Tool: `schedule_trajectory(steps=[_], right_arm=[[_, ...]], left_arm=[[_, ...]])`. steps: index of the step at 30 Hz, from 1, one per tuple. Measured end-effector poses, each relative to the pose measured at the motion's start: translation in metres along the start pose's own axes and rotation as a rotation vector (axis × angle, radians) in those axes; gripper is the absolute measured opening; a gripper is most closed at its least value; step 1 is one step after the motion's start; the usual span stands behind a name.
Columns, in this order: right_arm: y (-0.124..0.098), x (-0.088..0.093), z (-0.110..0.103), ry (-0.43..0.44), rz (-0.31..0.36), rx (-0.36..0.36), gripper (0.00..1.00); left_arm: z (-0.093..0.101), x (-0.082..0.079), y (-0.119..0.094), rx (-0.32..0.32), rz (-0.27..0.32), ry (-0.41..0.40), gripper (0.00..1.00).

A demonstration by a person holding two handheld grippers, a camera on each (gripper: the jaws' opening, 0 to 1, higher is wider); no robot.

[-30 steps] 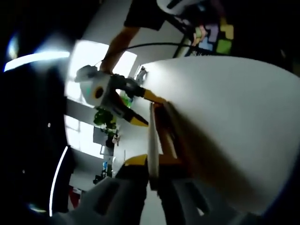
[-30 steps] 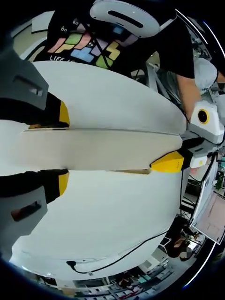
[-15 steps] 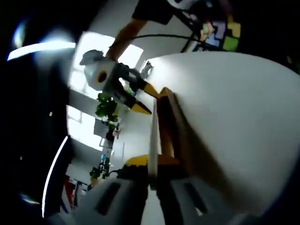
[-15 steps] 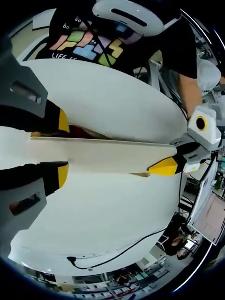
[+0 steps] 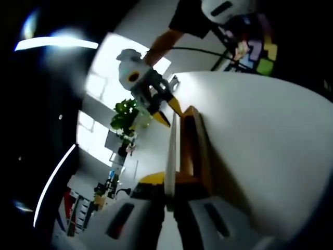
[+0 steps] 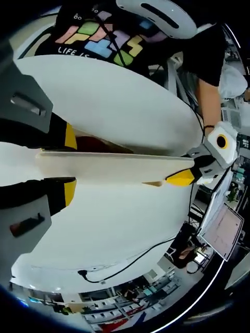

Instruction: Arrange the utensils inside the cutlery case until each visible utensil rests in its matching compartment.

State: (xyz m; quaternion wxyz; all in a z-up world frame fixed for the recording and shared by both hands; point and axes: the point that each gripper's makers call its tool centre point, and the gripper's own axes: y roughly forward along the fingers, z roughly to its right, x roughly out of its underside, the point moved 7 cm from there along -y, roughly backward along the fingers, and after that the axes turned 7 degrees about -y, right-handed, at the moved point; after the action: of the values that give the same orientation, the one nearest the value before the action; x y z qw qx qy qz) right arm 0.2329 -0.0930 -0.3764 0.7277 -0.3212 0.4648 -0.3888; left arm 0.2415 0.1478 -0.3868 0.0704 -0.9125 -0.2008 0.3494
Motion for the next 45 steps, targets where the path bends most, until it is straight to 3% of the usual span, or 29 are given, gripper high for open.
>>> schedule_trajectory(steps=[10,15,19,21,30,45], right_arm=[[-0.013,0.018,-0.011,-0.014,0.069,0.146,0.15],[-0.019,0.019,-0.017,-0.12,0.082,0.276,0.1],[-0.019,0.018,-0.026,-0.152,0.058,0.316,0.06],[-0.021,0.015,-0.027,-0.184,0.054,0.36,0.05],[-0.024,0.0,-0.034,-0.25,0.084,0.386,0.06],[-0.018,-0.004,-0.048,-0.309,0.076,0.321,0.09]], left_arm=[[-0.002,-0.006,-0.001,-0.002,0.022,0.009,0.02],[-0.002,-0.007,0.001,0.001,0.043,-0.019,0.02],[0.0,-0.004,0.004,0.013,0.056,-0.046,0.02],[0.0,-0.001,0.006,0.012,0.034,-0.047,0.03],[-0.002,0.016,0.005,0.005,-0.042,-0.043,0.03],[0.003,0.022,0.01,0.024,-0.113,-0.013,0.04]])
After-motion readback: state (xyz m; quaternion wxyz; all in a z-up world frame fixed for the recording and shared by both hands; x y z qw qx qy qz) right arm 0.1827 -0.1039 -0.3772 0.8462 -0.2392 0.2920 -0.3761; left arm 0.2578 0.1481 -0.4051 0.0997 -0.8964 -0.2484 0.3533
